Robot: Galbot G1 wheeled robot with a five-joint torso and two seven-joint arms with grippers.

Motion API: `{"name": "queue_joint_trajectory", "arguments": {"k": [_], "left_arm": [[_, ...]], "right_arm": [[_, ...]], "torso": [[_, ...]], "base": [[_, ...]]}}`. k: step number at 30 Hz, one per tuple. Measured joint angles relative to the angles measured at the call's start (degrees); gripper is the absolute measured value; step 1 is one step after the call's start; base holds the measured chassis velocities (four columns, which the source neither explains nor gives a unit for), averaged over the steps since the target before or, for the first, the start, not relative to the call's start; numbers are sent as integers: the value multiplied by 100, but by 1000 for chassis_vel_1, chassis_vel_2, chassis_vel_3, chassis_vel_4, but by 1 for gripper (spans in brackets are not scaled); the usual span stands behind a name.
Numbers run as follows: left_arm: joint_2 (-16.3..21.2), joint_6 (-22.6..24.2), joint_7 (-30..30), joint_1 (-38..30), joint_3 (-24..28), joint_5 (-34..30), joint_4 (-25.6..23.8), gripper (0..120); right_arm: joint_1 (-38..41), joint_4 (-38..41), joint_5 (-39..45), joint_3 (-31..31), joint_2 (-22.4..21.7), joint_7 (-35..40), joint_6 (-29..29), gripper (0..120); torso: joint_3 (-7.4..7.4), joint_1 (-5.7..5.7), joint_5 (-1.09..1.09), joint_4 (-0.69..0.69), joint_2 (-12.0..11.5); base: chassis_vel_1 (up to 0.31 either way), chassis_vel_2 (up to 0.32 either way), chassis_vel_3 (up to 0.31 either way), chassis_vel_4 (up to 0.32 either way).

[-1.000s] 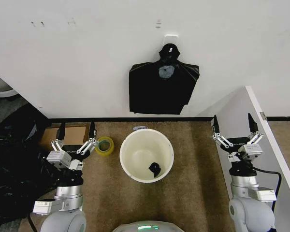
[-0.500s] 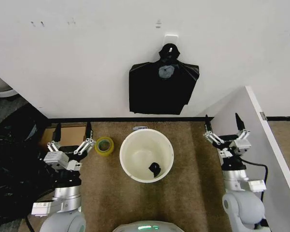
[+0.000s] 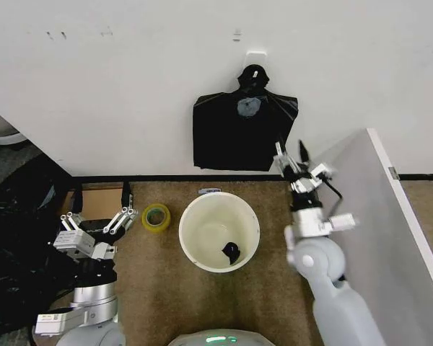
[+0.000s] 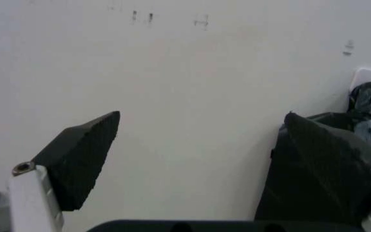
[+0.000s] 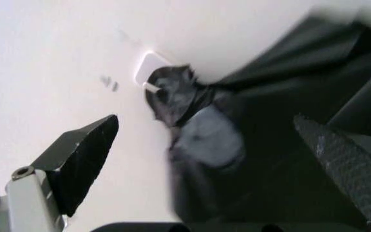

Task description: Place the garbage bag over the trash bin.

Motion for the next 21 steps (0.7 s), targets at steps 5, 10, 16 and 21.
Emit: {"name": "queue_joint_trajectory", "arguments": {"k": [5, 10, 16, 21], "left_arm": [[46, 0, -21, 5, -30, -37, -46, 100], [73, 2, -24, -12, -35, -40, -34, 100], [74, 12, -51, -78, -22, -44, 94, 100], [64, 15, -57, -99, 0, -34, 147, 100]], "right_arm": [[344, -413, 727, -88, 337, -154, -39, 100], [579, -630, 986, -93, 461, -290, -53, 100], [1026, -1368, 919, -246, 456, -766, -56, 100], [1439, -1918, 752, -389, 409, -873, 10, 100]], "torso": [[0, 0, 1, -1, 0], [0, 0, 1, 0, 0], [0, 0, 1, -1, 0], [0, 0, 1, 1, 0]], "base": [[0, 0, 0, 0], [0, 0, 0, 0], [0, 0, 0, 0], [0, 0, 0, 0]]}}
